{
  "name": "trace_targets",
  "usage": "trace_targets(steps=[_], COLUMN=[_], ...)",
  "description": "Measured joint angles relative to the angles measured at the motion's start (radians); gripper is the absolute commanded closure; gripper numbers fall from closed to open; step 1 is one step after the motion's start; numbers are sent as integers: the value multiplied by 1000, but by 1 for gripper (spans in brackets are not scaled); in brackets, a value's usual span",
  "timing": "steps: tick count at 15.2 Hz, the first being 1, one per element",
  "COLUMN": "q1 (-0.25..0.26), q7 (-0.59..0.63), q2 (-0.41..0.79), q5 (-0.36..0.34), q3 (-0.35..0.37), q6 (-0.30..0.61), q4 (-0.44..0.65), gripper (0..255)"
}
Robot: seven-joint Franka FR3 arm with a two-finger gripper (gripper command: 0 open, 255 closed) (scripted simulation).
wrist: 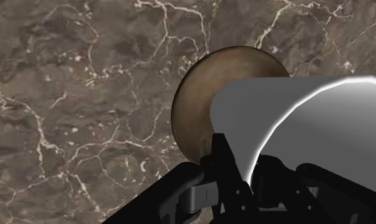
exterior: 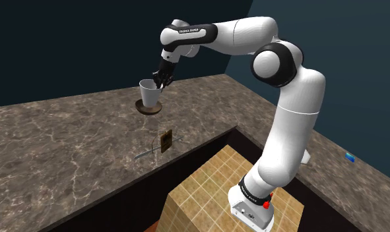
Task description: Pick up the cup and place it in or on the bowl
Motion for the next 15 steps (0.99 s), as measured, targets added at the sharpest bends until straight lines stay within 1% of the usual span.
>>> trace_targets(steps=[6, 7, 13, 15], q1=[0, 0, 0, -3], q7=[-1, -1, -1, 4], q2=[3, 3, 3, -5], q5=[1, 1, 1, -3], q3=[0, 0, 0, -2], q6=[4, 5, 5, -32], q4=[-1, -1, -1, 28], gripper=[255, 0, 0, 0])
